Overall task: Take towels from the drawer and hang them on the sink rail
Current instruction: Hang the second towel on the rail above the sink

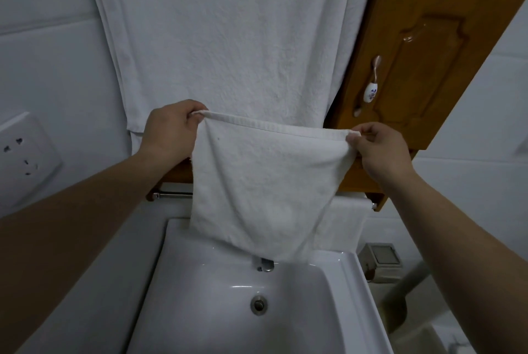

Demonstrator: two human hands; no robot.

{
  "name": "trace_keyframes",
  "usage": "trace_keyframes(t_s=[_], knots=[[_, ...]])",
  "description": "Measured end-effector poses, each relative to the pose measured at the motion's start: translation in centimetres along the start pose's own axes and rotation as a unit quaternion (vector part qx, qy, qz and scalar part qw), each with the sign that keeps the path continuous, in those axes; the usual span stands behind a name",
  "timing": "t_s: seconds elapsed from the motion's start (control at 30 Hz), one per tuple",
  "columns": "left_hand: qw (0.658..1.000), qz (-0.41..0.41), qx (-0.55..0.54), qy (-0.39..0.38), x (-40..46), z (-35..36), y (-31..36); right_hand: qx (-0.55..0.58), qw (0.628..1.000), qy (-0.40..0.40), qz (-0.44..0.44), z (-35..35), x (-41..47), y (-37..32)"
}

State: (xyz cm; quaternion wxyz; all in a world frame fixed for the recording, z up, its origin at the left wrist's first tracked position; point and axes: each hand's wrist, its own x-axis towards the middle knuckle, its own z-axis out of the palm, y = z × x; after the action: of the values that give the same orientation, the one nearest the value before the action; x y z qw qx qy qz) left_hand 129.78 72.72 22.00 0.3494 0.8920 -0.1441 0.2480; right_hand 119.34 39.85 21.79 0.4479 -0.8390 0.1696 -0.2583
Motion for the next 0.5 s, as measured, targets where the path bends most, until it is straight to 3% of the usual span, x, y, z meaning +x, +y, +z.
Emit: trace_keyframes(t_s=[0.2, 0.33, 0.5], knots=[[1.000, -0.012, 0.004, -0.022, -0.1, 0.3, 0.1, 0.047, 0.997, 0.067, 0.013, 0.2, 0.2, -0.5], [0.998, -0.031, -0.016, -0.048, 0.2, 0.5, -0.1, -0.022, 0.999, 0.027, -0.008, 0.6, 0.1, -0.5], [0.991, -0.078, -0.060, -0.086, 1.0, 0.5, -0.7, -0.030, 0.998, 0.061, -0.012, 1.2, 0.0, -1.5]])
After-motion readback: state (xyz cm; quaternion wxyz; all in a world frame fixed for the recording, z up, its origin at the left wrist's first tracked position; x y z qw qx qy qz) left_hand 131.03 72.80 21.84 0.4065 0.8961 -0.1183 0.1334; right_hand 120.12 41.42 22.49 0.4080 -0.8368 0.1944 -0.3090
